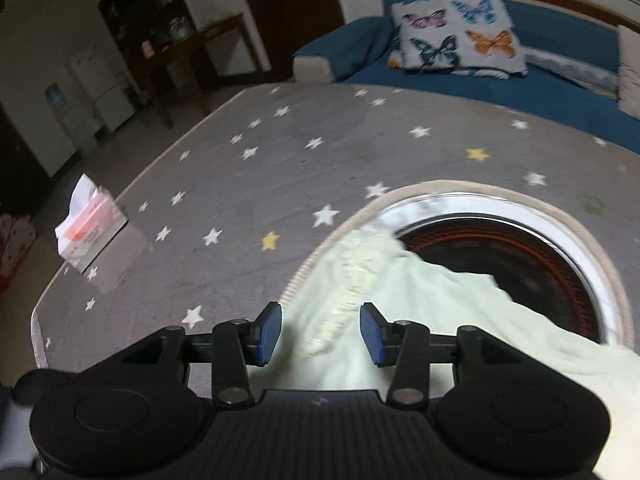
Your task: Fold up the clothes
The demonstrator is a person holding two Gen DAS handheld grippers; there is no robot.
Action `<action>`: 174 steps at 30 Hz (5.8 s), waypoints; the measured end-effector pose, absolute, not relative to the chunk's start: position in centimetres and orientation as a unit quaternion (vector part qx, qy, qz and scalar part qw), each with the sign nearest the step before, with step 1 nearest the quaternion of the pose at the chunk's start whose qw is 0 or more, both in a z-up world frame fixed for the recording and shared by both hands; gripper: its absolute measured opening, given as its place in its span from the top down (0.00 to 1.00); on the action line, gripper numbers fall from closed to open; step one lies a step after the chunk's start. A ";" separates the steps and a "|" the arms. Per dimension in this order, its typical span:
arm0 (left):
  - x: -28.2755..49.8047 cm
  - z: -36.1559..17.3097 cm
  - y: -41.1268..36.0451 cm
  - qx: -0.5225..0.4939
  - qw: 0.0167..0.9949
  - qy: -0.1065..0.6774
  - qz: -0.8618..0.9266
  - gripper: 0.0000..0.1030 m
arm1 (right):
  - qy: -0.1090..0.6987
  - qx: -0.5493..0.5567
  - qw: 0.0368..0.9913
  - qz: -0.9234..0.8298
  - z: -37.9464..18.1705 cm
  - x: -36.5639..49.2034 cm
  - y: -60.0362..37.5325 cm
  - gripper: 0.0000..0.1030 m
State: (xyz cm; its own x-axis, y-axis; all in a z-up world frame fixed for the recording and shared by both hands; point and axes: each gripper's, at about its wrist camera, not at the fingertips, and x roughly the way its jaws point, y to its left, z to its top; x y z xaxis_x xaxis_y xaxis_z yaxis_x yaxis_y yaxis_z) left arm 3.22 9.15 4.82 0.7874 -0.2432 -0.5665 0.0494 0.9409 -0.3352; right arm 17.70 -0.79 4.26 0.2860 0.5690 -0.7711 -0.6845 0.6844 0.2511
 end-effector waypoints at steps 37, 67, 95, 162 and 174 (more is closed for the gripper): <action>6.1 5.3 -1.1 -0.068 0.932 0.327 -0.143 0.21 | 0.441 0.166 0.846 0.249 0.8 16.6 -26.2 0.91; 9.2 2.1 -6.3 -0.002 0.909 0.382 -0.166 0.22 | 0.416 0.218 0.856 0.217 -0.3 16.1 -33.2 0.83; 9.7 0.4 -9.0 0.069 0.905 0.379 -0.179 0.38 | 0.391 0.190 0.883 0.178 -0.3 4.1 -37.3 0.93; 14.2 3.7 -10.8 0.035 0.908 0.319 -0.268 0.62 | 0.350 0.018 0.904 0.245 2.4 19.3 -29.3 0.76; 20.4 2.3 -6.6 -0.021 0.916 0.353 -0.188 0.64 | 0.363 0.024 0.895 0.260 1.0 18.3 -29.2 0.76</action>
State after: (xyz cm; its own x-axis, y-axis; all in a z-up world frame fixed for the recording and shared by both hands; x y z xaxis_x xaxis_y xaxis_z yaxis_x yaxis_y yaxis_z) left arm 20.36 -6.64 2.34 0.6804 -0.3584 -0.6392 0.3290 0.9288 -0.1705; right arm 18.32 -29.19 1.04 0.6018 0.4821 -0.6367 -0.4468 0.8641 0.2319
